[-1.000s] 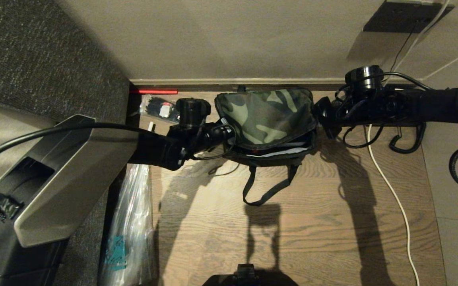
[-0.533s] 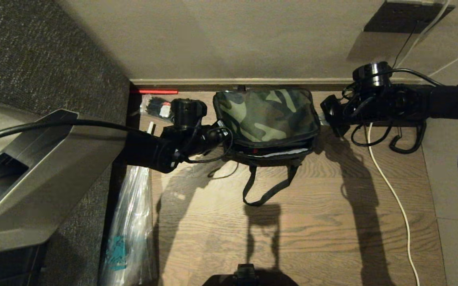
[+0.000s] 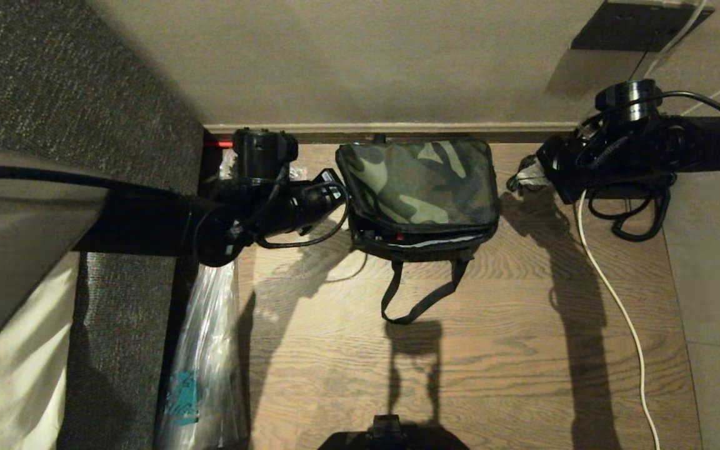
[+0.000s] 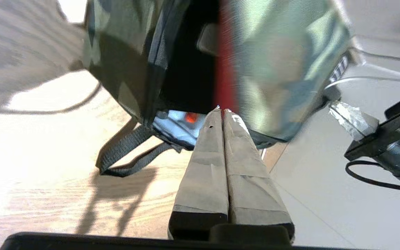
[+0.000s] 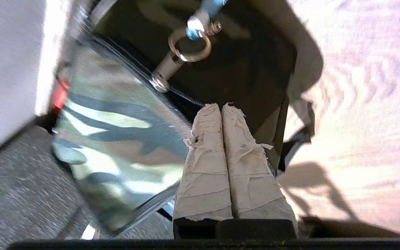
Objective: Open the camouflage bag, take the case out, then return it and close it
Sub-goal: Open the top of the storage box
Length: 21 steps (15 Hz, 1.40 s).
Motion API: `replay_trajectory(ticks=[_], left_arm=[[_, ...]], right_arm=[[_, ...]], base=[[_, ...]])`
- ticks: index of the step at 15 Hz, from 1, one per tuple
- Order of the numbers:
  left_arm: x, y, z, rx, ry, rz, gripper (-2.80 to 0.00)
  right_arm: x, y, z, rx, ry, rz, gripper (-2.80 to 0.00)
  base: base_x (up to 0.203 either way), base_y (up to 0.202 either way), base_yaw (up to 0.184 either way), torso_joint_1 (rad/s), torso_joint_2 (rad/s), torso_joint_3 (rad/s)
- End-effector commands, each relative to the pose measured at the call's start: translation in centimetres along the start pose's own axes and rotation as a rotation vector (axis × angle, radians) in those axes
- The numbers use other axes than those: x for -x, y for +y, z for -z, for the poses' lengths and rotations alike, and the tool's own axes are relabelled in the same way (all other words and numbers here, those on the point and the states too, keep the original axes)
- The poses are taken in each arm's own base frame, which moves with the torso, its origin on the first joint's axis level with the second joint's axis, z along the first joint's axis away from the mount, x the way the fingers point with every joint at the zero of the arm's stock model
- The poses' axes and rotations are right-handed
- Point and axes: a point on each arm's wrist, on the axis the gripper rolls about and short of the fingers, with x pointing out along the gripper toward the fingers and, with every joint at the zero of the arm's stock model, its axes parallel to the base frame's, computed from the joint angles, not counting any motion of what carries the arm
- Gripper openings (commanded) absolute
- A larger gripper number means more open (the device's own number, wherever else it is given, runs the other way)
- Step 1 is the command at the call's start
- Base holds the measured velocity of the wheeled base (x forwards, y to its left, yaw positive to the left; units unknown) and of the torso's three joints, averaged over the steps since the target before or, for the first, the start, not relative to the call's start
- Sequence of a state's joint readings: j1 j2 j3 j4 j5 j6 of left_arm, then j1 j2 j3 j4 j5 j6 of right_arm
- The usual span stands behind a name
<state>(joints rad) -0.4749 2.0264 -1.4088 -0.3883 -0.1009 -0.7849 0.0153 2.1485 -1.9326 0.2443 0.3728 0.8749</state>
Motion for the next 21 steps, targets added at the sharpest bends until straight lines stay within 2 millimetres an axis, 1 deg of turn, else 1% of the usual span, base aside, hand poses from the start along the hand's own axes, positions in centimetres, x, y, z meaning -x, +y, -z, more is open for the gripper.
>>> replay_trajectory(ticks=[1,2,3,6,7,8,9,10,11,12,14,15,16,17,19,21], left_arm=[[0.9,-0.2,-0.9,0.0,-0.031,0.005,-2.8],[0.0,0.7,-1.0,-0.005,-0.036,-0.011,-2.8],[-0.8,1.3,-1.8,-0.013,-0.06,-0.017,-2.8],[-3.5,3.7,-3.7,-0.011,-0.121,-0.039,-2.8],[-4.5,4.3,-4.0,-0.011,-0.135,-0.038,-2.8],[-5.5,4.9,-4.1,-0.012,-0.146,-0.036,-2.8],[-6.1,5.2,-4.3,-0.013,-0.154,-0.035,-2.8],[-6.2,5.3,-4.3,-0.013,-0.156,-0.034,-2.8],[-7.0,5.6,-4.2,-0.012,-0.162,-0.029,-2.8],[-8.7,6.4,-3.8,-0.011,-0.169,-0.024,-2.8],[-10.9,7.6,-3.0,-0.01,-0.195,-0.004,-2.8],[-11.7,8.5,-2.3,-0.009,-0.211,0.011,-2.8],[-12.2,9.1,-1.8,-0.008,-0.217,0.016,-2.8],[-12.4,9.3,-1.6,-0.007,-0.214,0.016,-2.8],[-12.6,9.2,-1.0,-0.008,-0.2,0.018,-2.8],[-12.9,9.5,-0.5,-0.007,-0.191,0.012,-2.8]], right_arm=[[0.1,0.0,-0.2,-0.005,-0.011,-0.009,-2.8],[-0.5,-0.2,-0.4,0.001,-0.029,-0.031,-2.8],[-0.9,-0.2,-0.6,0.006,-0.044,-0.049,-2.8],[-1.8,0.1,-1.3,-0.074,-0.104,-0.14,-2.8],[-2.5,-0.3,-1.4,-0.095,-0.116,-0.161,-2.8],[-2.8,-0.3,-1.5,-0.099,-0.123,-0.179,-2.8],[-2.8,-0.3,-1.5,-0.099,-0.123,-0.179,-2.8],[-3.0,-0.5,-1.4,-0.101,-0.123,-0.18,-2.8],[-4.2,-1.4,-1.2,-0.112,-0.115,-0.17,-2.8],[-5.1,-2.1,-1.1,-0.116,-0.115,-0.174,-2.8],[-5.7,-2.4,-1.1,-0.117,-0.115,-0.187,-2.8],[-6.6,-3.1,-0.9,-0.131,-0.11,-0.194,-2.8],[-7.1,-3.1,-0.7,-0.149,-0.111,-0.215,-2.8],[-7.4,-3.0,-0.5,-0.16,-0.109,-0.231,-2.8],[-7.9,-2.6,-0.2,-0.158,-0.1,-0.282,-2.8],[-8.8,-2.8,0.5,-0.166,-0.078,-0.285,-2.8]], base=[[0.0,0.0,0.0,0.0,0.0,0.0],[0.0,0.0,0.0,0.0,0.0,0.0],[0.0,0.0,0.0,0.0,0.0,0.0],[0.0,0.0,0.0,0.0,0.0,0.0],[0.0,0.0,0.0,0.0,0.0,0.0],[0.0,0.0,0.0,0.0,0.0,0.0],[0.0,0.0,0.0,0.0,0.0,0.0],[0.0,0.0,0.0,0.0,0.0,0.0],[0.0,0.0,0.0,0.0,0.0,0.0],[0.0,0.0,0.0,0.0,0.0,0.0],[0.0,0.0,0.0,0.0,0.0,0.0],[0.0,0.0,0.0,0.0,0.0,0.0],[0.0,0.0,0.0,0.0,0.0,0.0],[0.0,0.0,0.0,0.0,0.0,0.0],[0.0,0.0,0.0,0.0,0.0,0.0],[0.0,0.0,0.0,0.0,0.0,0.0]])
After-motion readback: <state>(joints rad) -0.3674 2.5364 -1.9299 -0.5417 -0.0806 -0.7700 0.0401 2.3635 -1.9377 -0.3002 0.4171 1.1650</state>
